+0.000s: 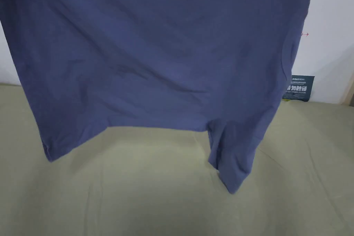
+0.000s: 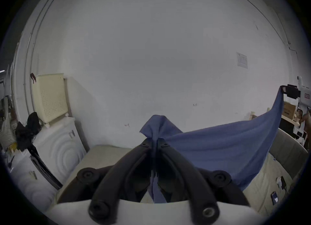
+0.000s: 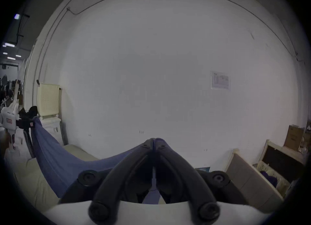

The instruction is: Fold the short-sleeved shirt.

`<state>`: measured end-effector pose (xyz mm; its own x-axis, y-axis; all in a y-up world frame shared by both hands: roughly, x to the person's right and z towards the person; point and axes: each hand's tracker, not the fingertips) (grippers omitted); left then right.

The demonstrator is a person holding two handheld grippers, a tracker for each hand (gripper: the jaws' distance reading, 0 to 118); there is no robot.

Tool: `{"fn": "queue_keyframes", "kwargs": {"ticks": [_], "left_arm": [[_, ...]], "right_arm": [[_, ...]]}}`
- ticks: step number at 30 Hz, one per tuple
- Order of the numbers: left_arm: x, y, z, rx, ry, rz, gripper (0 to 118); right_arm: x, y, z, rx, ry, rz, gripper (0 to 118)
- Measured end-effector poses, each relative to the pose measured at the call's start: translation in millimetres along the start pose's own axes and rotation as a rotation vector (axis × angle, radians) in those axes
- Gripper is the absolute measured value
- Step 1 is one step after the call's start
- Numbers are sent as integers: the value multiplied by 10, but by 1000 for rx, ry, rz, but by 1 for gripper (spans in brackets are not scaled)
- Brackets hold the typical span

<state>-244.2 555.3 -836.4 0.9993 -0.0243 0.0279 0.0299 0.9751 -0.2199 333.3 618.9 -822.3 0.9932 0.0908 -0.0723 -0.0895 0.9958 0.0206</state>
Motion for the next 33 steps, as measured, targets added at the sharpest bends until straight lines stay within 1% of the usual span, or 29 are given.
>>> {"fn": "queue_keyframes", "kwargs": {"ticks": [3,5,10,12,13,17,18,20,22,25,27,29,33], "left_arm": [[-36,60,-65,24,17,-12,5],[-34,48,-122,32,31,-23,5],[-73,-126,-171,18,26,-8,5],[-96,-239,-148,19,20,-23,5],[-111,-292,-145,15,14,-28,5],[-127,-636,-43,-17,-21,6,5],[-126,-728,-16,-25,-30,8,5],[-119,-921,53,-31,-53,-5,5],[-102,-1104,140,-39,-53,-14,5],[-93,-1369,288,-55,-111,10,5],[-70,-1526,376,-82,-124,-6,5],[-38,-1679,483,-107,-143,-51,5],[-58,-1931,708,-142,-162,-56,5]], "right_arm": [[-76,117,25,48,-2,32,4],[-93,146,63,72,18,21,4],[-172,35,133,92,47,41,4],[-179,-84,185,85,71,24,4],[-188,-137,202,79,67,15,4],[-199,-425,333,29,77,4,4],[-197,-517,378,15,99,1,4],[-233,-703,470,-20,87,21,4],[-245,-879,556,-61,115,23,4],[-304,-1136,700,-106,144,25,4],[-346,-1305,807,-127,155,34,4],[-362,-1463,932,-145,172,24,4],[-396,-1721,1202,-183,196,-6,4]]}}
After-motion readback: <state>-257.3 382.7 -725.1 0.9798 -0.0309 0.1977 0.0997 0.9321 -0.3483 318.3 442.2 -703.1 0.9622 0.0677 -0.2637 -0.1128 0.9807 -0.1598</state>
